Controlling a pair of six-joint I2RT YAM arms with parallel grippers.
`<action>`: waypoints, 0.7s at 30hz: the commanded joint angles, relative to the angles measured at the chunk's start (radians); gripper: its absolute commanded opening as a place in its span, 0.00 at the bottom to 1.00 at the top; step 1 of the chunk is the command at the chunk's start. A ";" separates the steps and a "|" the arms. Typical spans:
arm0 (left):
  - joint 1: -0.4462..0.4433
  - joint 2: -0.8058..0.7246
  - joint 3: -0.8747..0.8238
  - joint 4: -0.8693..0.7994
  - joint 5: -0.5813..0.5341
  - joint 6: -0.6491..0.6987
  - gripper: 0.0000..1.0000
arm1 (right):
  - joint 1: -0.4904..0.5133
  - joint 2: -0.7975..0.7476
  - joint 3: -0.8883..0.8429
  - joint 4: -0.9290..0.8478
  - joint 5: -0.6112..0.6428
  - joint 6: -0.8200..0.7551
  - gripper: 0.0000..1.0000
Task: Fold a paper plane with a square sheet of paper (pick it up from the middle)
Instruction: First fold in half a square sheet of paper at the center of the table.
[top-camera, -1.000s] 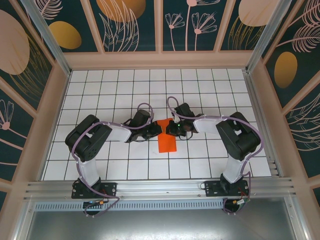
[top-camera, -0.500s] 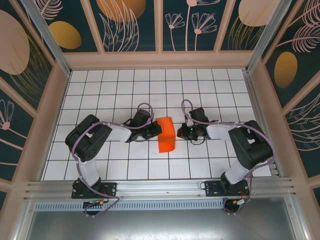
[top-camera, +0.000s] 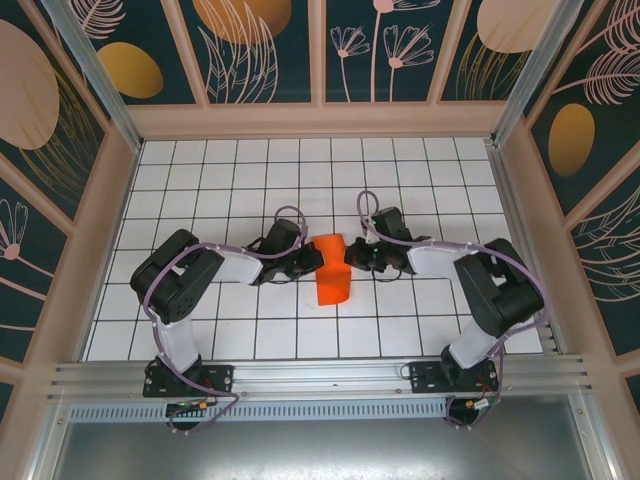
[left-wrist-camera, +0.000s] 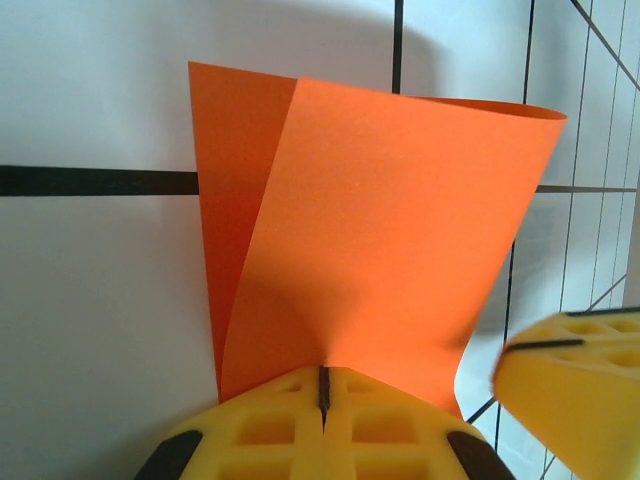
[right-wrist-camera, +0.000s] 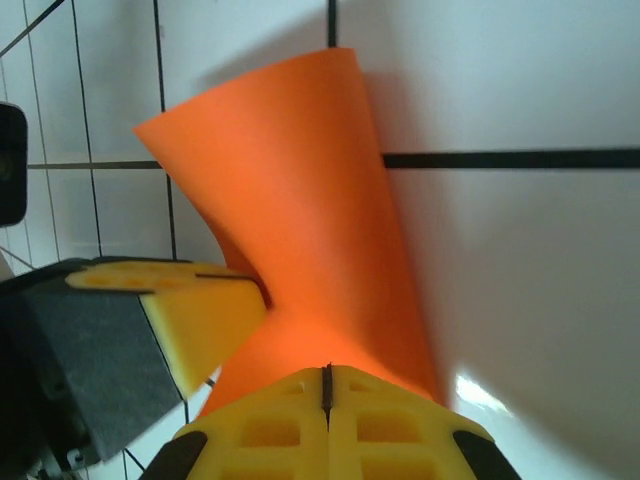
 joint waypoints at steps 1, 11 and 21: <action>-0.004 0.123 -0.081 -0.241 -0.138 0.013 0.00 | 0.014 0.048 0.026 0.125 -0.069 0.033 0.00; -0.004 0.125 -0.080 -0.259 -0.145 0.014 0.00 | -0.008 0.117 -0.017 0.109 -0.014 -0.001 0.00; -0.004 0.125 -0.086 -0.275 -0.158 0.024 0.00 | -0.128 0.009 -0.081 0.040 0.052 -0.047 0.00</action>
